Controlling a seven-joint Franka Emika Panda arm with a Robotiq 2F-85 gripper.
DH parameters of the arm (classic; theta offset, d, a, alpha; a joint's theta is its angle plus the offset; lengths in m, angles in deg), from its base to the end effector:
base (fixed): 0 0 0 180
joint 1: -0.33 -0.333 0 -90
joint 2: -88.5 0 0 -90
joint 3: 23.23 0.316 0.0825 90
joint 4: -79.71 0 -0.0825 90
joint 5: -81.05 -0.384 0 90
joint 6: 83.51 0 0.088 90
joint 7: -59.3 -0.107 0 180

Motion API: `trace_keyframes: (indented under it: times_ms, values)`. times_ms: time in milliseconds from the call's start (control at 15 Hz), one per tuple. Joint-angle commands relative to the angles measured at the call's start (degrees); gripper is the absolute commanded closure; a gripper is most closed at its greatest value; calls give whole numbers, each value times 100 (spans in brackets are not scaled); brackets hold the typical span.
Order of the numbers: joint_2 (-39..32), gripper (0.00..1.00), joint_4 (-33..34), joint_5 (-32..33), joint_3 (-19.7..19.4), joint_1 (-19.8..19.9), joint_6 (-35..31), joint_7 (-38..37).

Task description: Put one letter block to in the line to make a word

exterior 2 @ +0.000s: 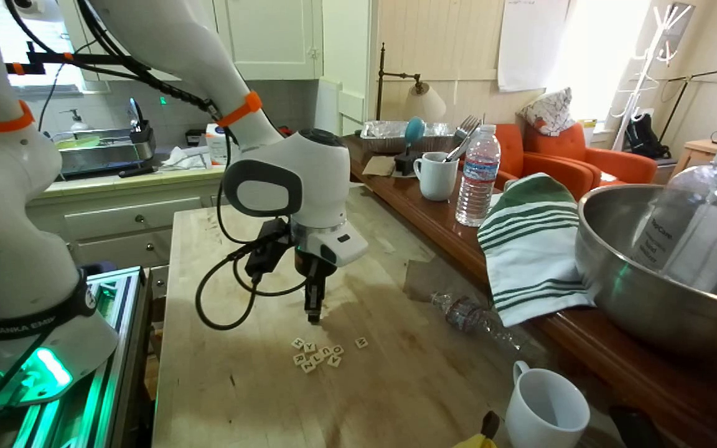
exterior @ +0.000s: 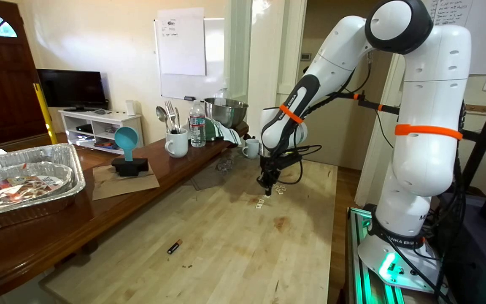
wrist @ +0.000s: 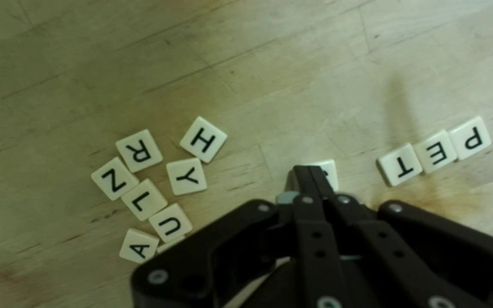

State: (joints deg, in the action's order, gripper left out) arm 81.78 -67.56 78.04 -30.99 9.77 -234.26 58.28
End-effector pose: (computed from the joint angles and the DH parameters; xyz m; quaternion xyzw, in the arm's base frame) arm 0.4227 -0.1337 0.2169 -0.9831 0.1810 0.0267 0.0081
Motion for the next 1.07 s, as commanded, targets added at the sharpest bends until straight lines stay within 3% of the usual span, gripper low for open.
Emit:
trace_keyframes:
  times_ms: [0, 1000]
  values:
    - [49, 100, -167, 8, -11, -52, -214, 2]
    - [-82, 100, -246, 116, 80, -188, -563, 199]
